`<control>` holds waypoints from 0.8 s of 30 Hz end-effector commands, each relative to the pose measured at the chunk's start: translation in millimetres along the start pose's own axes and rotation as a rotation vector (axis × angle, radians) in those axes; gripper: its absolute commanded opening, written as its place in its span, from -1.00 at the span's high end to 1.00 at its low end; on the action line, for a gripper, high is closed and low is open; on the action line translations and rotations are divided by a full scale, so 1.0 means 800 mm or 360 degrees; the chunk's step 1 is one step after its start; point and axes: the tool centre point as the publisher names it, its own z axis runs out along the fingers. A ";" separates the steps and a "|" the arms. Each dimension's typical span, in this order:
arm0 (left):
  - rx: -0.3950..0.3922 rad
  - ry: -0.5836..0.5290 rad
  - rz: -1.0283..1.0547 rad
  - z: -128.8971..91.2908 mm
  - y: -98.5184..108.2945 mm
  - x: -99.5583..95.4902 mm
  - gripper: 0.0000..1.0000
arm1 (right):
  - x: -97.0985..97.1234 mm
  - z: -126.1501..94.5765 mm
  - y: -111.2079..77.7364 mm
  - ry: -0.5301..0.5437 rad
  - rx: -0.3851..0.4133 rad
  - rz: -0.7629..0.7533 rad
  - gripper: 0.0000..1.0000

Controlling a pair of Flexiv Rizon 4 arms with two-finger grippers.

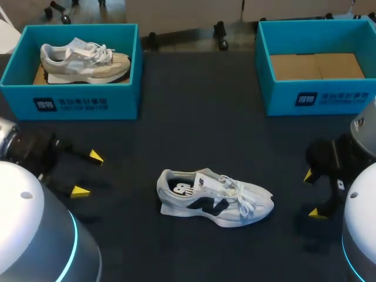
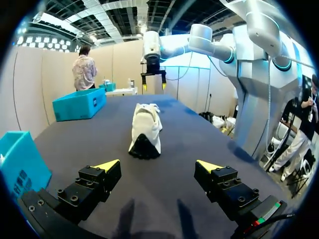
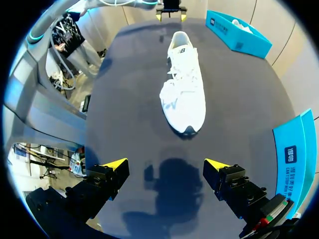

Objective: Take the shoe out of the shoebox, open the shoe tongue, remove and reinsert the insole, then place the shoe into the shoebox

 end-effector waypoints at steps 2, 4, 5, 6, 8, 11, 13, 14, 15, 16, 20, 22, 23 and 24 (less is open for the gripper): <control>0.0165 0.0059 0.0031 0.010 0.036 -0.021 -1.00 | 0.002 0.000 0.000 -0.0006 0.0002 0.0000 -1.00; 0.0182 0.0048 0.0049 0.012 0.041 -0.019 -1.00 | 0.002 0.000 0.000 -0.0006 0.0002 0.0000 -1.00; 0.0192 0.0053 0.0037 0.013 0.043 -0.019 -1.00 | 0.002 0.000 0.000 -0.0006 0.0002 0.0000 -1.00; 0.0200 0.0051 0.0040 0.014 0.045 -0.020 -1.00 | 0.002 0.000 0.000 -0.0006 0.0002 0.0000 -1.00; 0.0203 0.0043 0.0031 0.016 0.050 -0.020 -1.00 | 0.002 0.000 0.000 -0.0006 0.0002 0.0000 -1.00; 0.0219 0.0015 0.0007 0.017 0.053 -0.021 -1.00 | 0.002 0.000 0.000 -0.0006 0.0002 0.0000 -1.00; 0.0227 -0.0007 0.0007 0.016 0.054 -0.021 -1.00 | 0.002 0.000 0.000 -0.0006 0.0002 0.0000 -1.00; 0.0228 -0.0007 0.0005 0.016 0.054 -0.022 -1.00 | 0.002 0.000 0.000 -0.0006 0.0002 0.0000 -1.00; 0.0231 -0.0014 -0.0002 0.016 0.054 -0.021 -1.00 | 0.002 0.000 0.000 -0.0006 0.0002 0.0000 -1.00; 0.0233 -0.0020 -0.0004 0.017 0.054 -0.021 -1.00 | 0.002 0.000 0.000 -0.0006 0.0002 0.0000 -1.00; 0.0238 -0.0031 -0.0009 0.025 0.051 -0.017 -1.00 | 0.002 0.000 0.000 -0.0006 0.0002 0.0000 -1.00; 0.0243 -0.0036 -0.0013 0.031 0.048 -0.015 -1.00 | 0.002 0.000 0.000 -0.0006 0.0002 0.0000 -1.00; 0.0246 -0.0040 -0.0014 0.037 0.047 -0.013 -1.00 | 0.002 0.000 0.000 -0.0006 0.0002 0.0000 -1.00; 0.0246 -0.0049 -0.0014 0.040 0.045 -0.013 -1.00 | 0.002 0.000 0.000 -0.0006 0.0002 0.0000 -1.00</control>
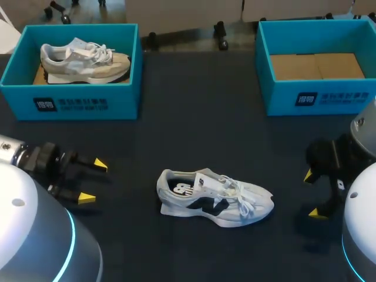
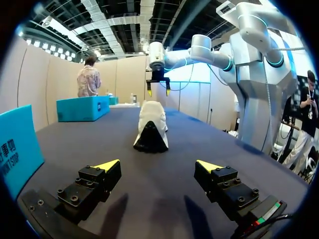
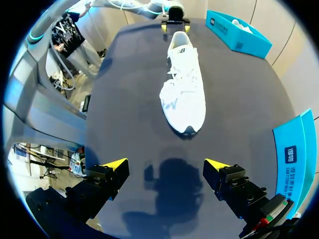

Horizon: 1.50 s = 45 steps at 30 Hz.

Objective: Take the shoe out of the shoebox, open the shoe tongue, remove and reinsert the insole, then place the shoe into the shoebox

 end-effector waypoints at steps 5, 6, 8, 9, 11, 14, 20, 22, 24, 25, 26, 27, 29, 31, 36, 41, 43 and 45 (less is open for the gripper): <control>0.0024 -0.0030 0.0013 0.033 -0.008 0.008 -1.00 | 0.002 0.000 0.000 -0.0006 0.0002 0.0000 -1.00; 0.0025 -0.0024 0.0010 0.036 -0.008 0.009 -1.00 | 0.002 0.000 0.000 -0.0006 0.0002 0.0000 -1.00; 0.0024 -0.0020 0.0016 0.045 -0.009 0.011 -1.00 | 0.002 0.000 0.000 -0.0006 0.0002 0.0000 -1.00; 0.0020 -0.0019 0.0027 0.049 -0.010 0.012 -1.00 | 0.002 0.000 0.000 -0.0006 0.0002 0.0000 -1.00; 0.0018 -0.0015 0.0039 0.058 -0.011 0.016 -1.00 | 0.002 0.000 0.000 -0.0006 0.0002 0.0000 -1.00; 0.0020 -0.0011 0.0052 0.070 -0.015 0.018 -1.00 | 0.002 0.000 0.000 -0.0006 0.0002 0.0000 -1.00; 0.0039 -0.0018 0.0059 0.088 -0.020 0.023 -1.00 | 0.002 0.000 0.000 -0.0006 0.0002 0.0000 -1.00; 0.0043 -0.0022 0.0060 0.094 -0.021 0.024 -1.00 | 0.002 0.000 0.000 -0.0006 0.0002 0.0000 -1.00; 0.0047 -0.0034 0.0060 0.100 -0.021 0.024 -1.00 | 0.002 0.000 0.000 -0.0006 0.0002 0.0000 -1.00; 0.0047 -0.0036 0.0061 0.103 -0.021 0.023 -1.00 | 0.002 0.000 0.000 -0.0006 0.0002 0.0000 -1.00; 0.0042 -0.0054 0.0072 0.106 -0.021 0.023 -1.00 | 0.002 0.000 0.000 -0.0006 0.0002 0.0000 -1.00; 0.0042 -0.0055 0.0072 0.109 -0.021 0.022 -1.00 | 0.002 0.000 0.000 -0.0006 0.0002 0.0000 -1.00; 0.0044 -0.0065 0.0071 0.114 -0.021 0.019 -1.00 | 0.002 0.000 0.000 -0.0006 0.0002 0.0000 -1.00; 0.0051 -0.0083 0.0073 0.119 -0.022 0.017 -1.00 | 0.002 0.000 0.000 -0.0006 0.0002 0.0000 -1.00; 0.0061 -0.0149 0.0073 0.126 -0.024 0.013 -1.00 | 0.002 0.000 0.000 -0.0006 0.0002 0.0000 -1.00; 0.0061 -0.0149 0.0073 0.126 -0.024 0.013 -1.00 | 0.002 0.000 0.000 -0.0006 0.0002 0.0000 -1.00; 0.0061 -0.0149 0.0073 0.126 -0.024 0.013 -1.00 | 0.002 0.000 0.000 -0.0006 0.0002 0.0000 -1.00; 0.0061 -0.0149 0.0073 0.126 -0.024 0.013 -1.00 | 0.002 0.000 0.000 -0.0006 0.0002 0.0000 -1.00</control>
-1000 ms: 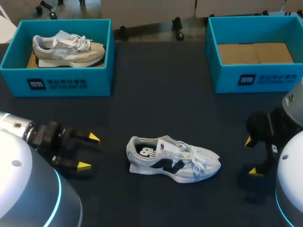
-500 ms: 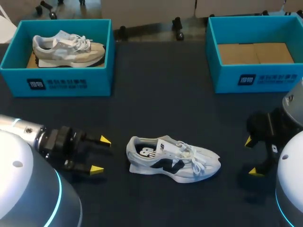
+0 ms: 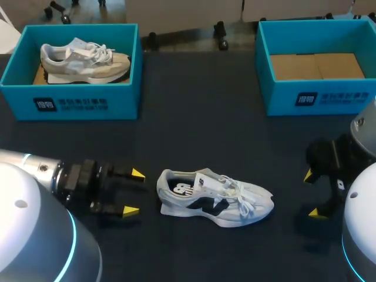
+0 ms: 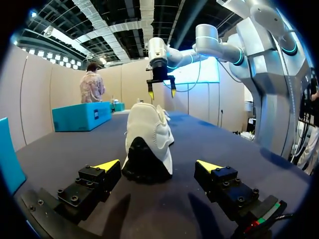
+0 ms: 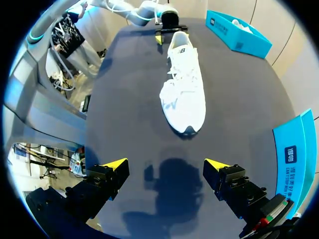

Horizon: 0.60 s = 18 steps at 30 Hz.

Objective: Take the shoe out of the shoebox, open the shoe tongue, remove and reinsert the insole, then place the shoe into the shoebox

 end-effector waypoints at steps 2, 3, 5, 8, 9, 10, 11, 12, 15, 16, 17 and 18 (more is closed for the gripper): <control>-0.0004 -0.0002 0.0000 -0.001 -0.001 0.001 -1.00 | 0.002 0.000 0.000 -0.0006 0.0002 0.0000 -1.00; -0.0022 0.0048 -0.0003 0.001 0.002 0.000 -1.00 | 0.002 0.000 0.000 -0.0006 0.0002 0.0000 -1.00; -0.0002 0.0033 -0.0038 0.007 0.006 -0.007 -1.00 | 0.002 0.000 0.000 -0.0006 0.0002 0.0000 -1.00; -0.0010 0.0066 -0.0047 0.016 0.011 -0.015 -1.00 | 0.002 0.000 0.000 -0.0006 0.0002 0.0000 -1.00; -0.0012 0.0076 -0.0049 0.019 0.012 -0.017 -1.00 | 0.002 0.000 0.000 -0.0006 0.0002 0.0000 -1.00; -0.0009 0.0072 -0.0064 0.021 0.013 -0.021 -1.00 | 0.002 0.000 0.000 -0.0006 0.0002 0.0000 -1.00; -0.0015 0.0074 -0.0063 0.024 0.014 -0.024 -1.00 | 0.002 0.000 0.000 -0.0006 0.0002 0.0000 -1.00; -0.0017 0.0076 -0.0061 0.026 0.015 -0.026 -1.00 | 0.002 0.000 0.000 -0.0006 0.0002 0.0000 -1.00; -0.0017 0.0092 -0.0068 0.031 0.016 -0.032 -1.00 | 0.002 0.000 0.000 -0.0006 0.0002 0.0000 -1.00; -0.0018 0.0104 -0.0082 0.033 0.016 -0.033 -1.00 | 0.002 0.000 0.000 -0.0006 0.0002 0.0000 -1.00; -0.0020 0.0109 -0.0080 0.035 0.017 -0.034 -1.00 | 0.002 0.000 0.000 -0.0006 0.0002 0.0000 -1.00; -0.0020 0.0118 -0.0084 0.036 0.018 -0.035 -1.00 | 0.002 0.000 0.000 -0.0006 0.0002 0.0000 -1.00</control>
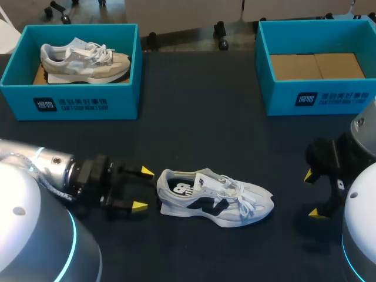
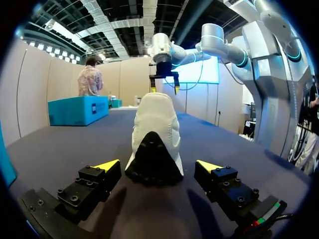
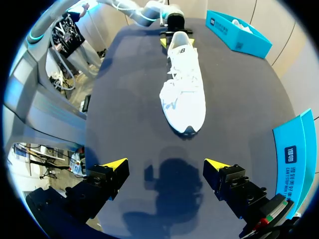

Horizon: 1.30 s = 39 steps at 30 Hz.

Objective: Take the shoe out of the shoebox, open the shoe tongue, remove and reinsert the insole, then place the shoe into the shoebox

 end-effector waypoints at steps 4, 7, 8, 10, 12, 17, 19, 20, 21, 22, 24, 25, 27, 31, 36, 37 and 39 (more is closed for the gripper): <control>-0.0007 0.0077 -0.0011 0.014 0.009 -0.012 -1.00 | 0.002 0.000 0.000 -0.0006 0.0002 0.0000 -1.00; -0.0006 0.0090 -0.0014 0.020 0.010 -0.014 -1.00 | 0.002 0.000 0.000 -0.0006 0.0002 0.0000 -1.00; -0.0006 0.0091 -0.0014 0.022 0.011 -0.015 -1.00 | 0.002 0.000 0.000 -0.0006 0.0002 0.0000 -1.00; 0.0000 0.0101 -0.0024 0.025 0.011 -0.015 -1.00 | 0.002 0.000 0.000 -0.0006 0.0002 0.0000 -1.00; 0.0002 0.0113 -0.0026 0.027 0.010 -0.014 -1.00 | 0.002 0.000 0.000 -0.0006 0.0002 0.0000 -1.00; -0.0001 0.0145 -0.0022 0.033 0.009 -0.009 -1.00 | 0.002 0.000 0.000 -0.0006 0.0002 0.0000 -1.00; 0.0002 0.0150 -0.0021 0.035 0.007 -0.008 -1.00 | 0.002 0.000 0.000 -0.0006 0.0002 0.0000 -1.00; 0.0004 0.0152 -0.0020 0.036 0.006 -0.008 -1.00 | 0.002 0.000 0.000 -0.0006 0.0002 0.0000 -1.00; 0.0007 0.0153 -0.0020 0.038 0.006 -0.009 -1.00 | 0.002 0.000 0.000 -0.0006 0.0002 0.0000 -1.00; 0.0009 0.0153 -0.0018 0.039 0.005 -0.008 -1.00 | 0.002 0.000 0.000 -0.0006 0.0002 0.0000 -1.00; 0.0013 0.0155 -0.0016 0.041 0.004 -0.008 -1.00 | 0.002 0.000 0.000 -0.0006 0.0002 0.0000 -1.00; 0.0016 0.0156 -0.0017 0.043 0.003 -0.007 -1.00 | 0.002 0.000 0.000 -0.0006 0.0002 0.0000 -1.00; 0.0015 0.0156 -0.0016 0.046 0.003 -0.004 -1.00 | 0.002 0.000 0.000 -0.0006 0.0002 0.0000 -1.00; 0.0024 0.0163 -0.0011 0.048 0.003 0.003 -1.00 | 0.002 0.000 0.000 -0.0006 0.0002 0.0000 -1.00; 0.0031 0.0148 -0.0010 0.053 0.002 0.005 -1.00 | 0.002 0.000 0.000 -0.0006 0.0002 0.0000 -1.00; 0.0033 0.0137 -0.0009 0.054 0.002 0.005 -1.00 | 0.002 0.000 0.000 -0.0006 0.0002 0.0000 -1.00; 0.0040 0.0123 -0.0012 0.056 0.001 0.005 -1.00 | 0.002 0.000 0.000 -0.0006 0.0002 0.0000 -1.00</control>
